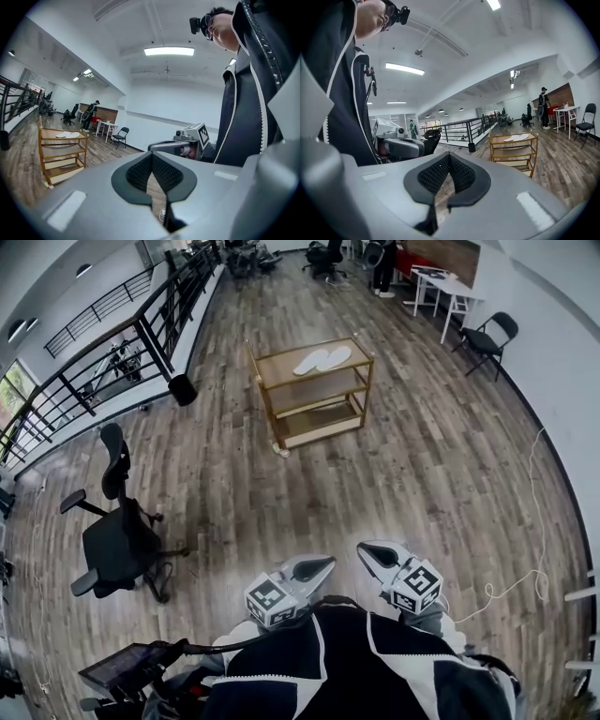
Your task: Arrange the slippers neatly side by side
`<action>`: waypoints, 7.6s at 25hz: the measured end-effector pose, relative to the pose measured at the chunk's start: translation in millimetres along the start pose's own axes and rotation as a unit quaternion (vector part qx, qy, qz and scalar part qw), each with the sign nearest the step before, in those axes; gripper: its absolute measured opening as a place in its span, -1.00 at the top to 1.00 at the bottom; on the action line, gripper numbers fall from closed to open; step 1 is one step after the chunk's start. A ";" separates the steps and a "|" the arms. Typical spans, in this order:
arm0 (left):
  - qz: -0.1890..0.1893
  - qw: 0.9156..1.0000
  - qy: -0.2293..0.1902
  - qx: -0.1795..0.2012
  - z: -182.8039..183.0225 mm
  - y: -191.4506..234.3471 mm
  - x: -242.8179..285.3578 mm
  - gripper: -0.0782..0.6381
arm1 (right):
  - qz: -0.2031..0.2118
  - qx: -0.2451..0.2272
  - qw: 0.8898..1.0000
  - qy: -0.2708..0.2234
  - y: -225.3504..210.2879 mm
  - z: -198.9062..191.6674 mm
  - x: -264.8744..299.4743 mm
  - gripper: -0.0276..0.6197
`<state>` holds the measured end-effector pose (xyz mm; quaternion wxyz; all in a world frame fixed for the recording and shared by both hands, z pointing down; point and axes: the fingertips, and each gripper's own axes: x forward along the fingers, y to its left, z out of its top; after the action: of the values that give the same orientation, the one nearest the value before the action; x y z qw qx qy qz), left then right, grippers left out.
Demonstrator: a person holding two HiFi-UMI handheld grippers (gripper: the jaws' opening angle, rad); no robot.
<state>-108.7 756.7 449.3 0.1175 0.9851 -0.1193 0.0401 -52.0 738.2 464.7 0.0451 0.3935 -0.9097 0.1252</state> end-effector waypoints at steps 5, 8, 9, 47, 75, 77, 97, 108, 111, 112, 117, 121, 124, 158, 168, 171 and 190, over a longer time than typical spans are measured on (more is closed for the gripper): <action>-0.010 1.000 -0.004 0.007 14.5 33.2 -1.7 0.74 | -0.017 0.000 1.000 -0.007 -12.6 15.0 25.1 0.90; -0.019 1.000 -0.007 0.009 25.2 58.4 -7.4 0.74 | -0.024 -0.002 1.000 -0.012 -19.1 27.7 50.6 0.90; -0.021 1.000 -0.008 0.008 28.2 69.8 -11.0 0.74 | -0.026 -0.003 1.000 -0.012 -20.4 32.3 62.2 0.90; -0.043 0.999 0.024 0.018 52.8 254.6 34.5 0.74 | -0.031 0.047 0.998 -0.015 -126.3 74.7 218.5 0.90; 0.024 0.998 0.044 0.038 97.4 354.1 226.7 0.74 | 0.030 0.057 0.997 -0.033 -330.8 107.2 201.9 0.90; 0.026 0.998 0.044 0.037 97.2 361.3 233.8 0.74 | 0.027 0.061 0.997 -0.033 -342.8 105.6 203.9 0.90; -0.009 0.998 0.003 0.059 167.8 529.6 257.9 0.74 | -0.039 0.036 0.998 -0.018 -440.3 161.6 323.3 0.90; -0.017 0.999 -0.016 0.049 187.2 648.0 246.3 0.74 | -0.054 0.034 0.998 -0.014 -493.5 189.5 428.5 0.90; -0.020 0.999 -0.017 0.045 188.8 666.4 252.5 0.74 | -0.062 0.032 0.998 -0.013 -509.0 195.5 439.7 0.90; -0.022 0.999 -0.016 0.043 188.6 670.9 254.2 0.74 | -0.064 0.032 0.997 -0.011 -513.4 196.4 442.2 0.90; -0.023 0.999 -0.009 0.037 188.2 689.0 264.6 0.74 | -0.063 0.036 0.997 -0.010 -535.3 199.0 454.0 0.90; -0.008 0.999 0.002 0.032 186.6 708.9 280.9 0.74 | -0.042 0.039 0.998 -0.008 -559.6 199.7 467.5 0.90; 0.017 0.999 0.007 0.030 179.0 735.7 304.3 0.74 | -0.017 0.040 0.999 -0.007 -595.4 192.3 482.4 0.90; 0.245 0.969 -0.040 -0.008 242.7 877.7 456.0 0.74 | 0.180 -0.004 0.983 0.041 -812.3 259.2 523.6 0.90; 0.239 0.971 -0.014 -0.005 234.8 879.7 463.3 0.74 | 0.180 -0.005 0.983 0.039 -812.4 262.3 513.9 0.90; 0.246 0.969 0.031 0.000 217.2 894.0 464.4 0.74 | 0.172 -0.006 0.984 0.037 -817.6 264.2 513.0 0.90; 0.217 0.862 0.456 -0.031 -28.1 1022.5 457.3 0.24 | 0.098 0.011 0.994 0.046 -861.2 252.9 482.8 0.90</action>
<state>82.9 -304.9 752.4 0.1777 0.8017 -0.2642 0.5059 247.0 -236.1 473.6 0.0697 0.2970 -0.9392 0.1573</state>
